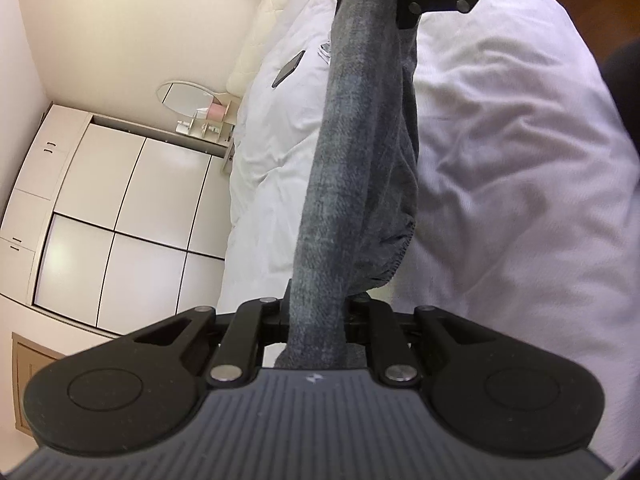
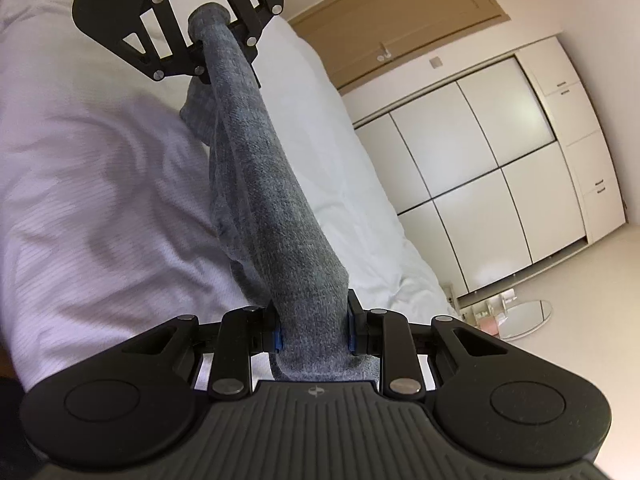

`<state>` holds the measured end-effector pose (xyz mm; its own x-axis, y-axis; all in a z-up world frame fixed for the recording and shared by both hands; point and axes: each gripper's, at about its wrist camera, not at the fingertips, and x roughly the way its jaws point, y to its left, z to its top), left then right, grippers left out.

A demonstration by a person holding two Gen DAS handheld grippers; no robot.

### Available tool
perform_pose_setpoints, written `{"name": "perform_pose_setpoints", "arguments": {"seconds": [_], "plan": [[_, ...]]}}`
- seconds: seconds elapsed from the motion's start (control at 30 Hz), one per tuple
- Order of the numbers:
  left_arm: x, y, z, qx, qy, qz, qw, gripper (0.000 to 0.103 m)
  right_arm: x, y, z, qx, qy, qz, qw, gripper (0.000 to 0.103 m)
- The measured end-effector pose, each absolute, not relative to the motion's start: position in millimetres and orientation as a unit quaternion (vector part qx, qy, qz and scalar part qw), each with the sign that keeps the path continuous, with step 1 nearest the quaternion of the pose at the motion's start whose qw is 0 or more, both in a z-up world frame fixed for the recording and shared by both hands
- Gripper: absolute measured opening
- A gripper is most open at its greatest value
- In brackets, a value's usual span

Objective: Fold clothes
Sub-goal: 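Carry the held shorts with both grippers onto the striped clothes stack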

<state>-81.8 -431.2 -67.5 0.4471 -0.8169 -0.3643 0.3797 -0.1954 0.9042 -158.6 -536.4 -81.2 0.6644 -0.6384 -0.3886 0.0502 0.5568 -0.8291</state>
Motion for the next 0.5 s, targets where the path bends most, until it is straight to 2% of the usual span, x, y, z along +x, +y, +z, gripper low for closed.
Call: {"name": "perform_pose_setpoints", "arguments": {"seconds": [0.5], "plan": [[-145.8, -463.1, -41.9, 0.589, -0.205, -0.516, 0.588, 0.012, -233.2, -547.5, -54.2, -0.39, 0.312, -0.242, 0.832, 0.025]]}}
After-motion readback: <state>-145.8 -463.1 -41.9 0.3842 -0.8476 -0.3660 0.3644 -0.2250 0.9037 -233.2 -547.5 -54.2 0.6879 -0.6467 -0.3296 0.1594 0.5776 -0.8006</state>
